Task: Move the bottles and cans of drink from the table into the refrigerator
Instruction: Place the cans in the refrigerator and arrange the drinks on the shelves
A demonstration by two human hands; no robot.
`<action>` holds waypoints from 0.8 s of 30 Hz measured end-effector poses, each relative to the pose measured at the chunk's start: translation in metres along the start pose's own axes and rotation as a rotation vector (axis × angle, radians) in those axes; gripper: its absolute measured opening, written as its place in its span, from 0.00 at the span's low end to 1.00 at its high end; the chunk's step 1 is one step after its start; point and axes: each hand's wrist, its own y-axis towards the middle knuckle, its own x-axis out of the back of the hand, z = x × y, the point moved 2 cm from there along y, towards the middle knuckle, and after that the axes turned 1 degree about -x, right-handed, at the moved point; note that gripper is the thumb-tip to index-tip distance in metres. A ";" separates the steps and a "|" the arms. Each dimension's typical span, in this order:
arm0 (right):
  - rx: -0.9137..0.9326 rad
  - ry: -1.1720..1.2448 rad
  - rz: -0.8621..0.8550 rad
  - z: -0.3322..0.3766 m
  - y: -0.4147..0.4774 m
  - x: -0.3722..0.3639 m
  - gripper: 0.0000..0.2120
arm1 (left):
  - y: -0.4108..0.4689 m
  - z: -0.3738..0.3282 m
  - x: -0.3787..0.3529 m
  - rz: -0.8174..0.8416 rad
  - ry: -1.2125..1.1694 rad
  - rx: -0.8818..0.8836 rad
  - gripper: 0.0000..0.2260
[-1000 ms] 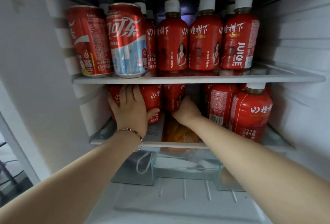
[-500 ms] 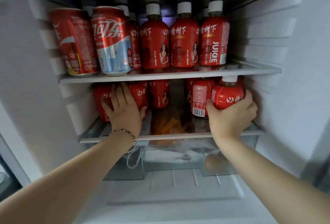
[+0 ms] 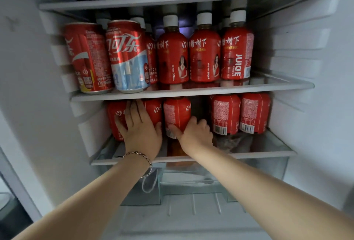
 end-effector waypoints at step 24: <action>-0.263 0.501 -0.506 -0.093 0.004 0.070 0.43 | -0.026 -0.121 -0.003 0.394 -0.660 -0.200 0.31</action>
